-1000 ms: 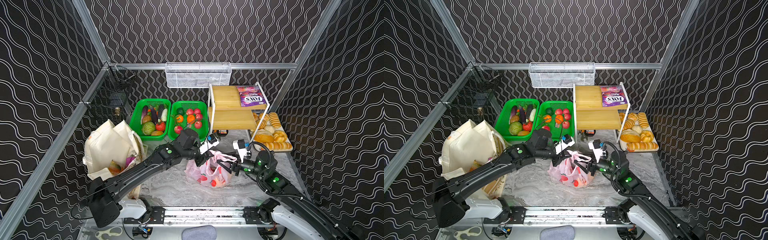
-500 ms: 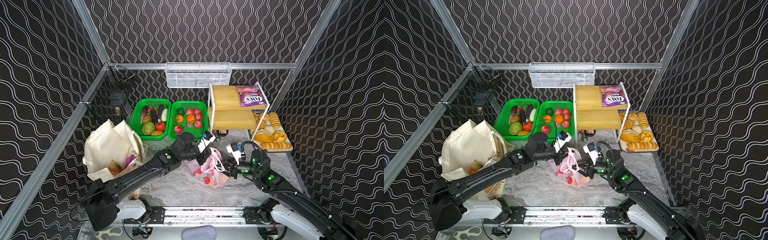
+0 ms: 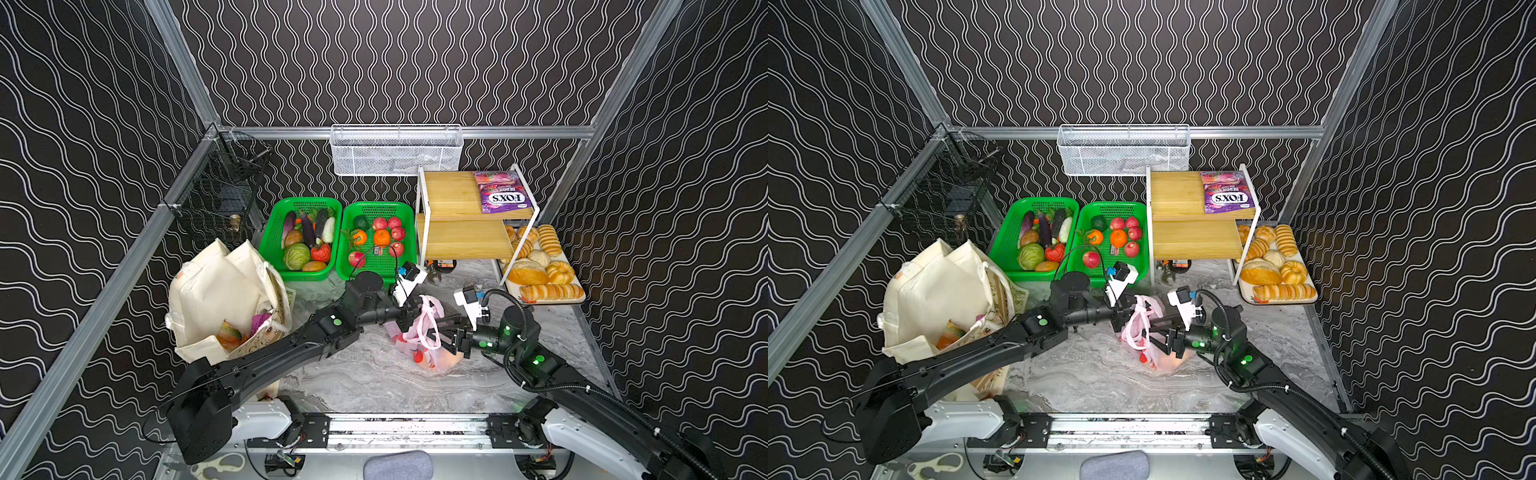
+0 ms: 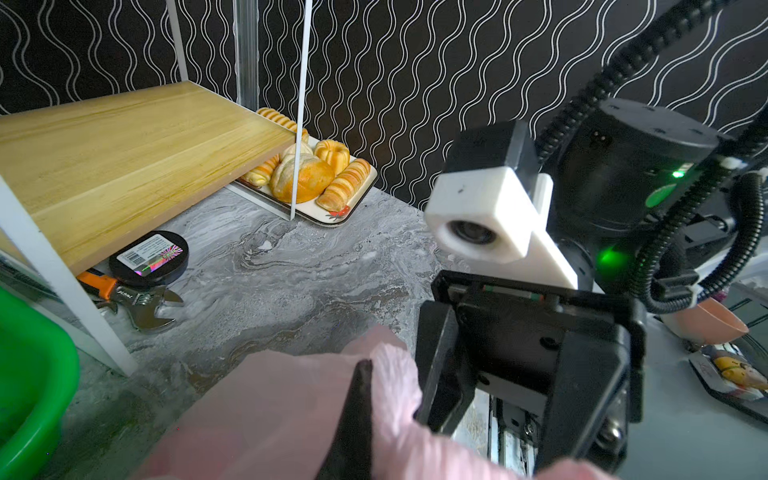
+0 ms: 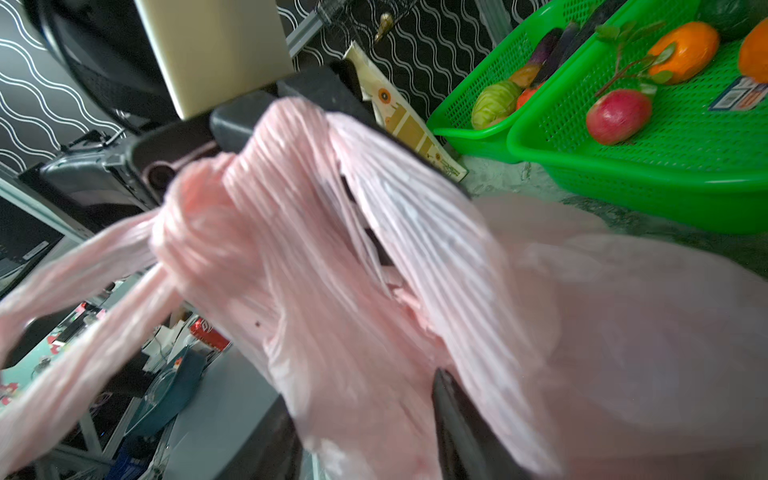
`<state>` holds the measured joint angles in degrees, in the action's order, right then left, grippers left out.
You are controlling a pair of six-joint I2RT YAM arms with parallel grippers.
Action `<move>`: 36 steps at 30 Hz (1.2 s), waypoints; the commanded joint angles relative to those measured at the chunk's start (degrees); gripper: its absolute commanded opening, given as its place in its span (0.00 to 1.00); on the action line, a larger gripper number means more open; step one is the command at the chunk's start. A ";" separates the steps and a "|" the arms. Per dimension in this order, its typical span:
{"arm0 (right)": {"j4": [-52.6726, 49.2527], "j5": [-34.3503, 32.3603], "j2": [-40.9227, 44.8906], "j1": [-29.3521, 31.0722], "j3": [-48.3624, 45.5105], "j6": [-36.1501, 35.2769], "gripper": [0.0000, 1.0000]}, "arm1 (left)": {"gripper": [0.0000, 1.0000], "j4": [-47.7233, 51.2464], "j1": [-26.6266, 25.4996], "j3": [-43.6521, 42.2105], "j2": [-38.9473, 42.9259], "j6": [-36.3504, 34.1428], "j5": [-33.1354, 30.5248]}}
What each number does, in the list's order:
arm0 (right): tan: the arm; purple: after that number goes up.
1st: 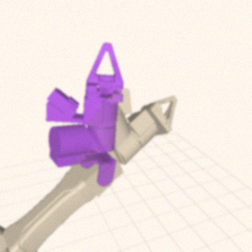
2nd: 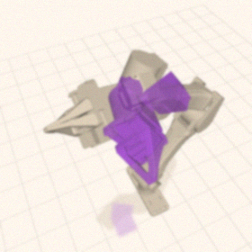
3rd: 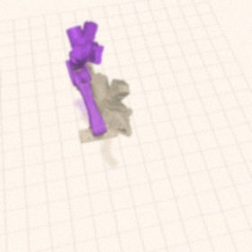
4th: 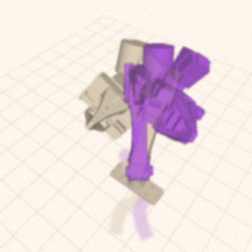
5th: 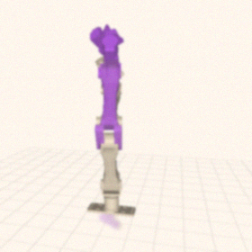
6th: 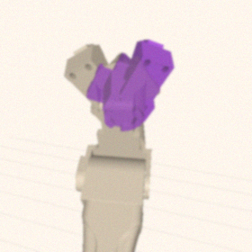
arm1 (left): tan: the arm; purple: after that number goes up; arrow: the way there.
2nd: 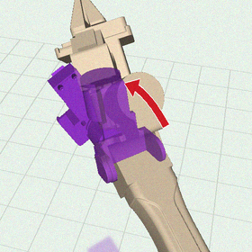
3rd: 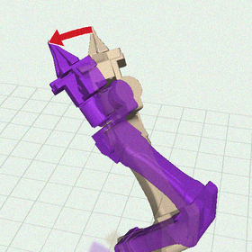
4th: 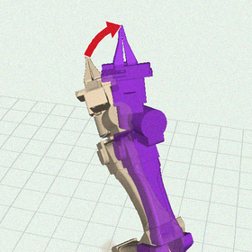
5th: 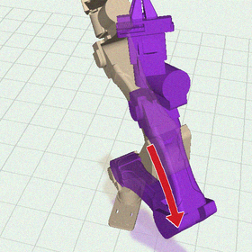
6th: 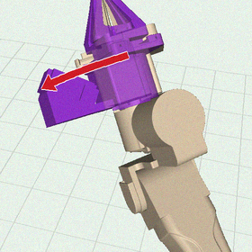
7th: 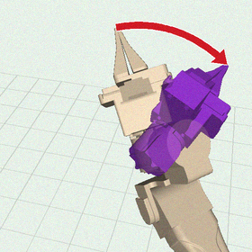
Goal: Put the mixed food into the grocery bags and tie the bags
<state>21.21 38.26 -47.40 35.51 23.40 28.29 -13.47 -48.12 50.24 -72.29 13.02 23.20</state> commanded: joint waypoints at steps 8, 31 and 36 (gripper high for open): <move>-7.91 -10.45 7.79 -0.01 2.03 8.12 0.63 | 0.00 -10.88 -0.05 -2.76 1.02 1.66 0.61; -15.10 -12.77 5.27 -0.03 9.69 17.61 0.26 | 0.00 -12.34 0.03 -2.34 -0.72 0.58 3.29; -17.50 -15.67 2.77 0.00 10.45 19.65 0.37 | 0.00 -12.28 -0.02 -2.36 -0.44 0.70 3.36</move>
<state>4.67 24.47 -44.10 35.51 33.21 45.84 -21.80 -48.10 47.51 -72.99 13.45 25.74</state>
